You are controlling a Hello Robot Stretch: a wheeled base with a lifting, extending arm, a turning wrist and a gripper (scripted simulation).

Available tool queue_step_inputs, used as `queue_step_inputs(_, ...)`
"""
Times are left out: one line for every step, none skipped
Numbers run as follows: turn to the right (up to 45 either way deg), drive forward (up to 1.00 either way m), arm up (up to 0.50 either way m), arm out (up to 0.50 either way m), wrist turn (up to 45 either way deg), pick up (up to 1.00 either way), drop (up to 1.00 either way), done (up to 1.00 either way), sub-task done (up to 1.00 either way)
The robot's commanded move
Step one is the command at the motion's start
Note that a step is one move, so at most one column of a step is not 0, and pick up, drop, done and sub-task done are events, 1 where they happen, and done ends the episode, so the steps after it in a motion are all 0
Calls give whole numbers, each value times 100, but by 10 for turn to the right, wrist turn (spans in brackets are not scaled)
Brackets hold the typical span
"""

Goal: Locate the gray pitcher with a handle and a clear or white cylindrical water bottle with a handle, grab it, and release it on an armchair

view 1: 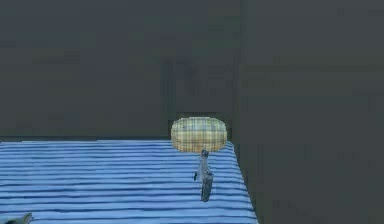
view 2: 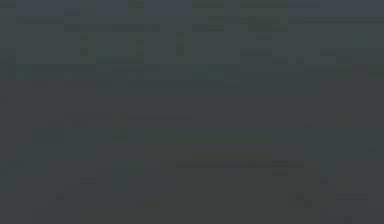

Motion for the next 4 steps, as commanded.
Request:
queue_step_inputs(-450,0,0,0,0,0,0,0,0)
queue_step_inputs(-360,0,0,0,0,0,0,0,0)
queue_step_inputs(0,0,50,0,0,0,0,0,0)
queue_step_inputs(0,0,20,0,0,0,0,0,0)
